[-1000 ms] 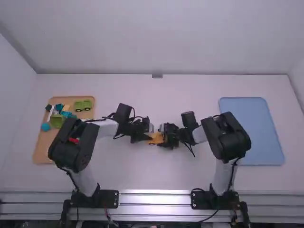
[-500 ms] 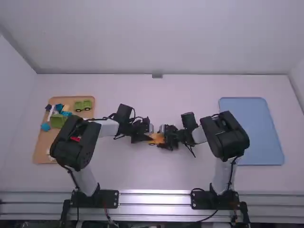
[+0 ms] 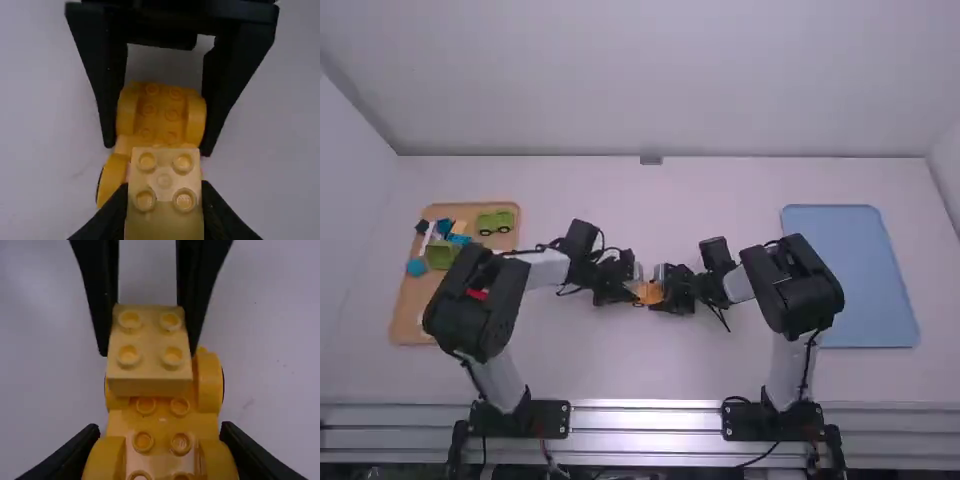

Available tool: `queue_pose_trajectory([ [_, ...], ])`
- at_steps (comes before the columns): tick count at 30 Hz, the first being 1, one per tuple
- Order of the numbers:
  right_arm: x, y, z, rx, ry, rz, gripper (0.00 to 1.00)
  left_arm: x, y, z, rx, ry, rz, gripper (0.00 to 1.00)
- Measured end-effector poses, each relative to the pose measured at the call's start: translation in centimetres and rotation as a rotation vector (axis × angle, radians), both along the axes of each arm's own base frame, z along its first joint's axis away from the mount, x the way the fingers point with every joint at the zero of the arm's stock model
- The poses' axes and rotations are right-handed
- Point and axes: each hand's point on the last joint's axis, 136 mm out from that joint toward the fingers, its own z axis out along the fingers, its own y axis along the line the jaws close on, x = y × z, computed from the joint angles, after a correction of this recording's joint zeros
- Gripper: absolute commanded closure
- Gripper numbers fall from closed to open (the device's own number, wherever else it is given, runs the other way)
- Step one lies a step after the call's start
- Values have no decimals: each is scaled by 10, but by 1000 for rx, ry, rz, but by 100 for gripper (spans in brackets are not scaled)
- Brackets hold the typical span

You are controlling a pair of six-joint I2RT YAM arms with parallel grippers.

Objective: Assemble lego blocks to make yellow taxi

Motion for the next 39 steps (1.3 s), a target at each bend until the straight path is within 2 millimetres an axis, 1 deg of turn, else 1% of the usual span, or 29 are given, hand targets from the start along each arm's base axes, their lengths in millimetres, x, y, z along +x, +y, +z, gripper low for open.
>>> queue_pose_trajectory([
  [4, 0, 0, 0, -1, 2, -1, 48, 11, -2, 4, -11, -61, 1, 98],
  [6, 0, 0, 0, -1, 1, 1, 48, 12, -3, 4, -13, -68, 1, 98],
  [19, -1, 0, 0, 1, 4, 2, 47, -1, -13, -2, 17, -54, -37, 98],
  [25, -1, 0, 0, -1, 3, 1, 48, 0, -11, -4, 35, -29, -4, 98],
  [32, -1, 0, 0, -2, 3, 1, 47, 1, -4, -2, 101, 21, 11, 98],
  [39, 0, 0, -1, -4, 1, -1, 47, 8, -2, 0, 129, -3, 12, 98],
])
